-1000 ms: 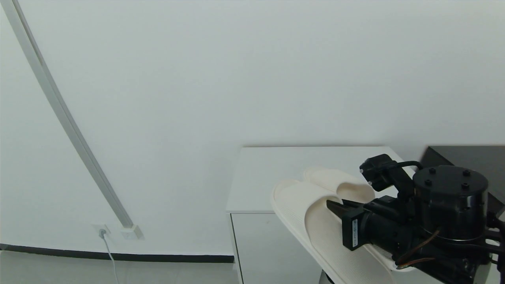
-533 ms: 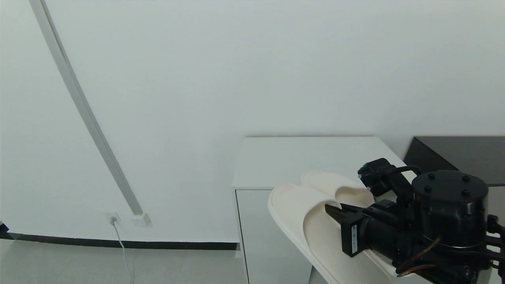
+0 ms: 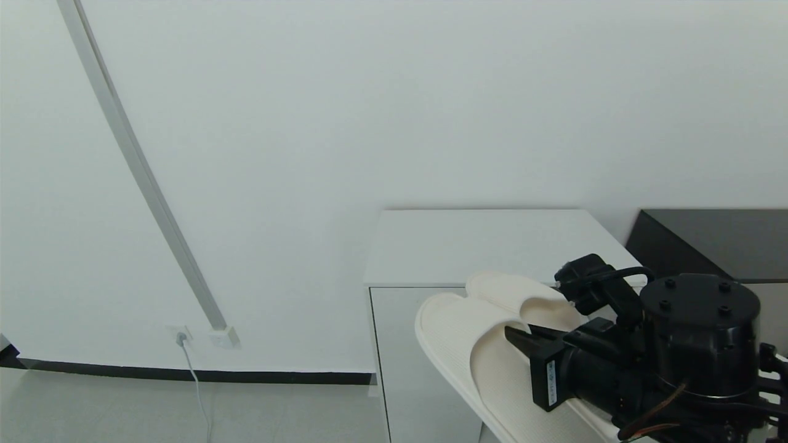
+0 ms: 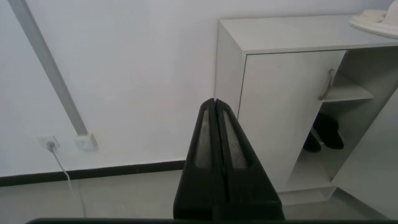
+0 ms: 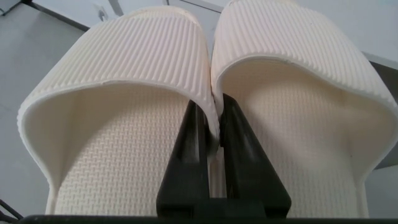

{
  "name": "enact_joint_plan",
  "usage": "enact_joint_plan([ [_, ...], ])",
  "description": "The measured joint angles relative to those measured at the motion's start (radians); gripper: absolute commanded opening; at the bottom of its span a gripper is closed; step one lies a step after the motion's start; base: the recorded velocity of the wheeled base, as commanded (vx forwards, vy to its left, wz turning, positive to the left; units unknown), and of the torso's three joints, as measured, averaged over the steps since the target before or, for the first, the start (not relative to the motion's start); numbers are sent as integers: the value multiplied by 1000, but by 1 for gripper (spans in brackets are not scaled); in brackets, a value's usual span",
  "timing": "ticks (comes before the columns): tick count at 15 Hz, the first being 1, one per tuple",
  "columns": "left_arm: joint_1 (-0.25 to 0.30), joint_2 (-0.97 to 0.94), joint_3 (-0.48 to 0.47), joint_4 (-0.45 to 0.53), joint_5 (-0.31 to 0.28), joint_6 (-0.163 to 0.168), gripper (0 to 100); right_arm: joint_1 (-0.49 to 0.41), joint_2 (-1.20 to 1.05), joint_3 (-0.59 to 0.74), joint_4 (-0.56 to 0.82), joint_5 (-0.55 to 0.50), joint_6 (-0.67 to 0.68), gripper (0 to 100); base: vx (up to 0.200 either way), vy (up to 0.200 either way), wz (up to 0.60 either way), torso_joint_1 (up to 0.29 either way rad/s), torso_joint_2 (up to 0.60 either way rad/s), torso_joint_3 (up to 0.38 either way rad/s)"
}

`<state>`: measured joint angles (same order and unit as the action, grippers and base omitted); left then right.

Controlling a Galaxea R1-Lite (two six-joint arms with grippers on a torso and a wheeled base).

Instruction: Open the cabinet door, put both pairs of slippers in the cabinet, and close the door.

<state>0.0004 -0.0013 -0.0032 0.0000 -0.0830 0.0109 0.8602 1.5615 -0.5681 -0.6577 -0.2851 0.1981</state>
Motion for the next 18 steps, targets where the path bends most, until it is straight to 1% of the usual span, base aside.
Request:
enact_joint_plan([
  [4,0,0,0,0,0,0,0,4,0,1,0,0,1,0,0,0,0,0,0,0],
  [15,0,0,0,0,0,0,0,6,2,15,-1,4,3,0,0,-200,0,3,1,2],
  [18,-1,0,0,1,0,0,0,6,9,30,-30,5,2,0,0,-200,0,-1,2,4],
])
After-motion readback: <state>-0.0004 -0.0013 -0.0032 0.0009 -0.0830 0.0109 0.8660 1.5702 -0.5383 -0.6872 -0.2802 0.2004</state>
